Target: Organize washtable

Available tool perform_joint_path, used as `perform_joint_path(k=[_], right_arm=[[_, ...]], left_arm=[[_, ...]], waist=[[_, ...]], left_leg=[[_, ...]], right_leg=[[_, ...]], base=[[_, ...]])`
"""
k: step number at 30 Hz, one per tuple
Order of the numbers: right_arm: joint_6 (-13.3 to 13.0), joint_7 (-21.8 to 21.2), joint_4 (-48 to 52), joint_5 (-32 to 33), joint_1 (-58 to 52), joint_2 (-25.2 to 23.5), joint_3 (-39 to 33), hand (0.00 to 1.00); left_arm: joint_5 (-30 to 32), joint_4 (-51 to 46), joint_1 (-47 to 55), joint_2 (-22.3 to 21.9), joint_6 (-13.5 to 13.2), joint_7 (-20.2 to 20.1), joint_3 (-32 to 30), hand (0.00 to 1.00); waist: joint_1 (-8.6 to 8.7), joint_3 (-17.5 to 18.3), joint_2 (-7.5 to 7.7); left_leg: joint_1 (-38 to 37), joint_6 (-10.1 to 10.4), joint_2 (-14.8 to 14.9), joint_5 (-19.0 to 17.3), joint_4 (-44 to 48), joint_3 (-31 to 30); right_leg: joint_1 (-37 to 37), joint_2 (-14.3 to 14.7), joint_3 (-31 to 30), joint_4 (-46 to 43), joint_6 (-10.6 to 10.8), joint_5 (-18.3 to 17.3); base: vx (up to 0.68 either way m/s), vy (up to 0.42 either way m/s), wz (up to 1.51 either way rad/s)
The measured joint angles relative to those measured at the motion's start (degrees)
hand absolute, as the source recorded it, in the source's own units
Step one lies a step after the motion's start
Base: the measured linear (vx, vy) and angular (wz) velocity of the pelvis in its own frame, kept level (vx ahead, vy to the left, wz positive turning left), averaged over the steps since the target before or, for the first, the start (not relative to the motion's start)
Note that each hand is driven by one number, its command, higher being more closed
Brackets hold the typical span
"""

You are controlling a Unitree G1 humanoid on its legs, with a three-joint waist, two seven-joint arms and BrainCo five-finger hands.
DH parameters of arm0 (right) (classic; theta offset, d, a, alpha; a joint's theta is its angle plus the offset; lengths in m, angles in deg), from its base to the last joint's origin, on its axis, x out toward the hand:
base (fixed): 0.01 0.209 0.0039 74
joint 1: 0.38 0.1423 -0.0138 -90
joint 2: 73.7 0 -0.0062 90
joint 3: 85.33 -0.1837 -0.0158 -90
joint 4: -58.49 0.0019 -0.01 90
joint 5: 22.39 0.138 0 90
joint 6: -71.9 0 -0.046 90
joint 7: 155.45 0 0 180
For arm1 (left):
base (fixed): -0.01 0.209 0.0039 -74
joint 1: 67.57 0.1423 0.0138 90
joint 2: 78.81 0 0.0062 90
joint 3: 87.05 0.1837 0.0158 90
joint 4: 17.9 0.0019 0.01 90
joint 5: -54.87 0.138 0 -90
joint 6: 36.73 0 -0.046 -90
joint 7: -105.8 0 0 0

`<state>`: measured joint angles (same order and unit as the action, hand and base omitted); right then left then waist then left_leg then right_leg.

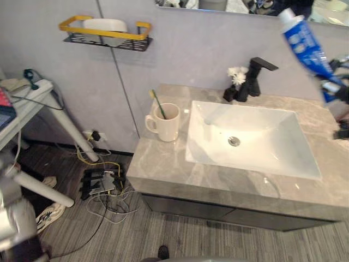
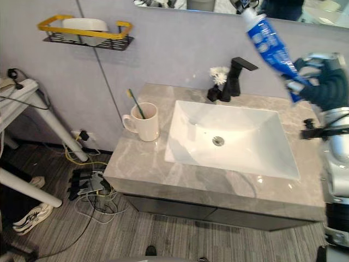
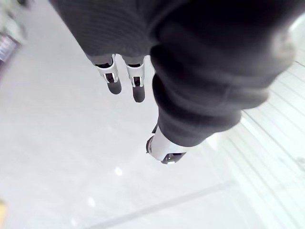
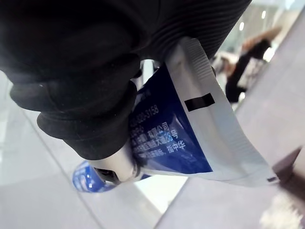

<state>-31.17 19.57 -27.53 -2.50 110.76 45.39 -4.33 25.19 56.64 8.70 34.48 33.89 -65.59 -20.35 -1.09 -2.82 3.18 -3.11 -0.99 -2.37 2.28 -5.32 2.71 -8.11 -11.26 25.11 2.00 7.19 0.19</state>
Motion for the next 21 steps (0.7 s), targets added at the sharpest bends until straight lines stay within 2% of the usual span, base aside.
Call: perform_joint_path(k=[2, 5, 7, 8, 9, 11, 15, 19, 21], right_arm=[[0.2, -0.5, 2.7, -0.2, 3.9, -3.0, 4.9, 1.00], [0.3, -1.6, 6.6, -0.2, 5.0, -5.4, 8.8, 1.00], [0.5, -2.9, 8.6, -0.2, 5.2, -7.6, 11.7, 1.00], [0.5, -2.9, 8.6, -0.2, 5.2, -7.6, 11.7, 1.00], [1.0, -3.2, 8.6, -0.2, 5.1, -9.3, 13.0, 1.00], [1.1, -3.2, 8.6, -0.1, 5.1, -10.1, 13.5, 1.00], [1.1, -2.8, 8.7, -0.2, 2.6, -13.3, 13.9, 1.00], [1.2, -2.6, 8.7, -0.6, 0.1, -16.2, 14.5, 1.00], [1.2, -2.4, 8.7, -1.6, -0.3, -16.9, 14.5, 1.00]], left_arm=[[-1.9, -1.5, -3.6, 1.6, 0.2, -3.2, 10.0, 0.00], [-5.3, -3.6, -3.8, 2.1, 1.1, -7.1, 19.8, 0.00], [-12.6, -4.6, -3.1, 5.9, 5.4, -12.6, 31.3, 0.00], [-12.6, -4.6, -3.1, 5.9, 5.4, -12.6, 31.3, 0.00], [-16.9, -6.1, -0.8, 8.6, 8.6, -15.6, 36.8, 0.00], [-20.5, -8.0, 1.8, 9.2, 10.6, -17.5, 39.2, 0.00], [-26.2, -9.8, 4.2, 9.2, 14.1, -19.6, 43.1, 0.00], [-27.1, -9.8, 3.8, 8.1, 14.5, -19.4, 44.4, 0.00], [-27.4, -9.8, 3.4, 7.4, 14.5, -18.7, 44.7, 0.00]], waist=[[-0.01, 0.0, -0.02], [-0.01, 0.0, -0.09], [0.17, 0.0, -0.16], [0.17, 0.0, -0.16], [0.58, -0.2, -0.38], [0.87, -0.4, -0.72], [0.57, -0.6, -1.41], [1.32, -0.5, -3.00], [1.76, -0.5, -2.93]], left_leg=[[-0.5, 0.0, 0.0, 0.0, 0.0, -0.8], [-1.1, 0.0, 0.1, 0.0, 0.0, -1.0], [-1.3, 0.0, 0.2, 0.0, 0.0, -1.0], [-1.3, 0.0, 0.2, 0.0, 0.0, -1.0], [-1.9, 0.0, 0.1, 0.0, 0.0, -0.9], [-2.1, 0.0, 0.1, 0.0, 0.0, -0.9], [-2.2, 0.1, -0.6, 0.1, 0.0, -1.0], [-2.2, 0.2, -0.5, 0.2, -0.1, -1.0], [-2.2, 0.0, -0.5, 0.7, -0.1, -0.9]], right_leg=[[-0.7, 0.0, 0.3, -0.1, 0.0, 0.0], [-0.8, 0.0, 0.2, -0.9, -0.1, -0.1], [-1.1, 0.0, 0.2, -1.3, -0.1, -0.1], [-1.1, 0.0, 0.2, -1.3, -0.1, -0.1], [-1.4, -0.1, 0.1, -1.5, -0.2, -0.1], [-1.5, -0.2, 0.2, -1.8, -0.6, -0.4], [-1.5, -0.8, 0.2, -1.9, 0.2, -2.1], [-1.3, -0.8, 0.5, -2.0, -0.1, -2.3], [-1.2, -0.8, 0.4, -2.0, 0.1, -2.1]], base=[[0.01, -0.016, 0.17], [0.00, -0.007, 0.02], [0.00, 0.000, 0.00], [-0.02, -0.030, -0.05], [-0.03, -0.020, -0.06], [-0.05, -0.027, -0.04], [-0.06, -0.032, -0.02], [-0.06, -0.017, 0.00], [-0.01, -0.009, -0.02]])
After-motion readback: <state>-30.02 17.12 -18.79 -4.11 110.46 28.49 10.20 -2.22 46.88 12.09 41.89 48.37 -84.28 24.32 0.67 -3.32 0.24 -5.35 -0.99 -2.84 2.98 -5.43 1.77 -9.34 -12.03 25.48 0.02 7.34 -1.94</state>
